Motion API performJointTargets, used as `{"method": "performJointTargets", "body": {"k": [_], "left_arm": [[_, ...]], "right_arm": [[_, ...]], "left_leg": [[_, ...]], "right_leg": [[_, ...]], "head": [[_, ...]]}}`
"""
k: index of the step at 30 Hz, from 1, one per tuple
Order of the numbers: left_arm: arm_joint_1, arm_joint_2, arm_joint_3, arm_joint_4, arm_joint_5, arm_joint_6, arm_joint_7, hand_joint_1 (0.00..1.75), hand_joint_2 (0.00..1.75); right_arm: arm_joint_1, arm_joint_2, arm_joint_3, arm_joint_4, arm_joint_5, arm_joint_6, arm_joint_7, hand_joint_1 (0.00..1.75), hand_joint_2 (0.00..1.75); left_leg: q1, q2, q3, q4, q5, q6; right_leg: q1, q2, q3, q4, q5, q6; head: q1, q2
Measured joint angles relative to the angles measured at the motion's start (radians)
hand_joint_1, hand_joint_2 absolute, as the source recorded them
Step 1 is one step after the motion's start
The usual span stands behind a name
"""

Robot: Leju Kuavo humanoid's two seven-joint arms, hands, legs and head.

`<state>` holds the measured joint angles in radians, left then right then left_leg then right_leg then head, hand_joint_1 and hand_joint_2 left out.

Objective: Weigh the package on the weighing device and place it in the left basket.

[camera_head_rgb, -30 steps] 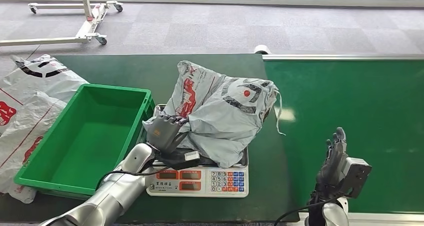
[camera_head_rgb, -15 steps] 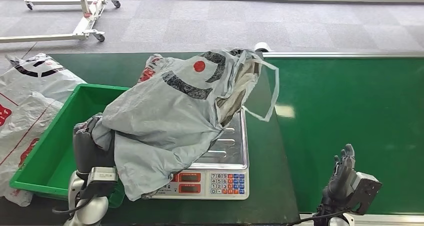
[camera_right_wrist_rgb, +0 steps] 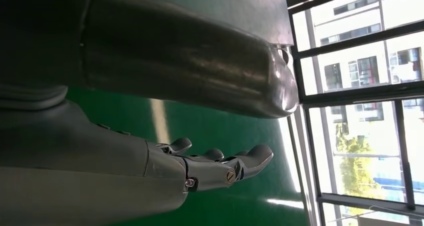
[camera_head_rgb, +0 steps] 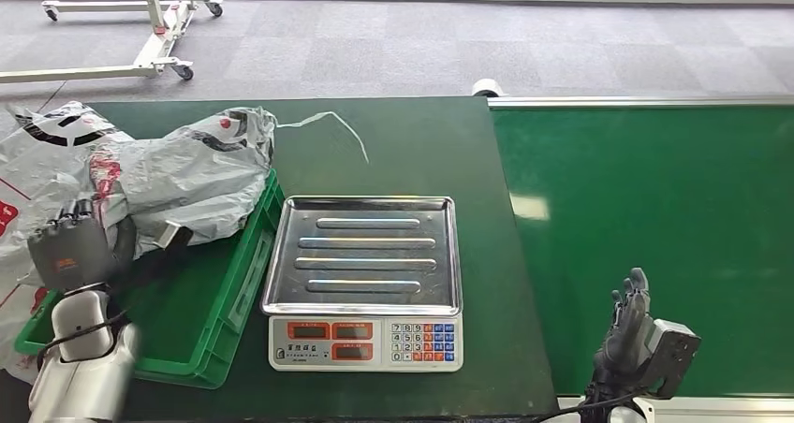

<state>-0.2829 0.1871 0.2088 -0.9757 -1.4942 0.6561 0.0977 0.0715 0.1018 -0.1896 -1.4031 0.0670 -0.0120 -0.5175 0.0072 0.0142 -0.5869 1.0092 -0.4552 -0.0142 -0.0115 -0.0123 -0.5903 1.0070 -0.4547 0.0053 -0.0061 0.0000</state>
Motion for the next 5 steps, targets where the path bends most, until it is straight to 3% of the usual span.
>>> {"method": "performJointTargets", "body": {"k": [2, 5], "left_arm": [[-0.05, 0.034, -0.029, 0.104, -0.001, 0.012, 0.072, 0.0, 0.0], [-0.08, 0.056, -0.056, 0.169, -0.002, 0.028, 0.089, 0.0, 0.0]], "right_arm": [[0.0, 0.001, -0.004, 0.0, 0.002, 0.001, 0.006, 0.0, 0.0], [0.001, 0.007, -0.018, 0.0, 0.004, 0.004, 0.014, 0.0, 0.0]], "left_leg": [[0.0, 0.0, 0.0, 0.0, 0.0, 0.0], [0.0, 0.0, 0.001, 0.0, 0.0, 0.0]], "right_leg": [[0.0, 0.0, 0.001, 0.0, 0.0, 0.0], [-0.001, 0.0, 0.001, 0.0, 0.0, 0.0]], "head": [[0.0, 0.0], [0.0, 0.0]]}}
